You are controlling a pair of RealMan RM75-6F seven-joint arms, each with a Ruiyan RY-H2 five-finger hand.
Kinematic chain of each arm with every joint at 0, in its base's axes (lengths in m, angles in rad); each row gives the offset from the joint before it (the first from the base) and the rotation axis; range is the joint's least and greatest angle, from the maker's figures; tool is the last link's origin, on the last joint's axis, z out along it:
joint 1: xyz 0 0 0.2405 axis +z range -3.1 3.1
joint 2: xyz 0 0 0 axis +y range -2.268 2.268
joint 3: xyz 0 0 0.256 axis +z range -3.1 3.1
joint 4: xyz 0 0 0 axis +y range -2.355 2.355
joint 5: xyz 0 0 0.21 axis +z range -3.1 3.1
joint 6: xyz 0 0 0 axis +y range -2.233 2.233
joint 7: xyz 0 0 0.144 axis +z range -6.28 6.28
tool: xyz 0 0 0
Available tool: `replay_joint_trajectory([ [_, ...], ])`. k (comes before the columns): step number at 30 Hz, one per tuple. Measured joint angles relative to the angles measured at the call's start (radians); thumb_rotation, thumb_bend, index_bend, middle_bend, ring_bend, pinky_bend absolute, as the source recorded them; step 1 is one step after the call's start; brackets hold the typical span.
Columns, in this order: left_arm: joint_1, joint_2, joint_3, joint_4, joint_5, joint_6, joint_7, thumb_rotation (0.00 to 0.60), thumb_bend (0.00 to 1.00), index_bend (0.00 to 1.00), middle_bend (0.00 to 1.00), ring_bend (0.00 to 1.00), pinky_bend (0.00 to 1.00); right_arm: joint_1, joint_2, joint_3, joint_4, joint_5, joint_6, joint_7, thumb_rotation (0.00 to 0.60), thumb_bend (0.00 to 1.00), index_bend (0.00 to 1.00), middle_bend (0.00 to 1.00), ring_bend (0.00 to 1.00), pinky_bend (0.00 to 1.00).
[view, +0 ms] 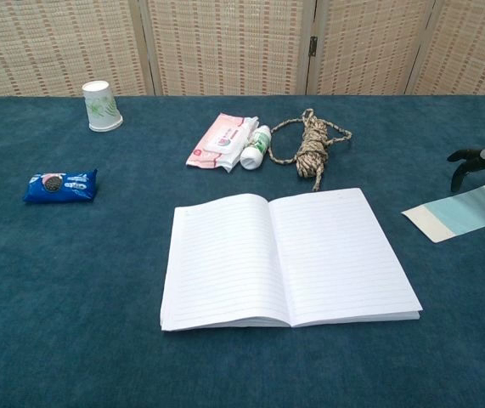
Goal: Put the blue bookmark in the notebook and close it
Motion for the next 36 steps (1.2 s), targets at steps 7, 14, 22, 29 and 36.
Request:
replay_joint_trajectory([
  [7,0.004,0.004,-0.001,-0.003,0.001,0.01,-0.005,0.6,0.19,0.19,0.07,0.0,0.0,0.013,-0.022,-0.007,0.019,-0.008,-0.001,0.009,0.6,0.21,0.29,0.0,0.0,0.1],
  [14,0.003,0.006,0.0,-0.006,-0.003,0.005,-0.002,0.6,0.19,0.19,0.07,0.0,0.0,0.023,-0.036,-0.012,0.033,0.002,-0.009,0.012,0.6,0.21,0.29,0.0,0.0,0.1],
  [22,0.003,0.007,0.0,-0.008,0.0,0.007,-0.003,0.6,0.19,0.19,0.07,0.0,0.0,0.024,-0.05,-0.009,0.044,0.006,0.012,0.017,0.6,0.25,0.44,0.1,0.05,0.12],
  [29,0.002,0.006,0.001,-0.007,0.0,0.007,-0.002,0.6,0.19,0.19,0.07,0.0,0.0,0.016,-0.055,-0.011,0.047,-0.017,0.051,0.031,0.6,0.28,0.5,0.15,0.08,0.13],
  [36,0.003,0.005,-0.001,-0.008,-0.005,0.006,0.002,0.6,0.19,0.19,0.07,0.0,0.0,0.009,-0.044,-0.02,0.002,-0.096,0.133,0.041,0.6,0.27,0.5,0.15,0.1,0.13],
])
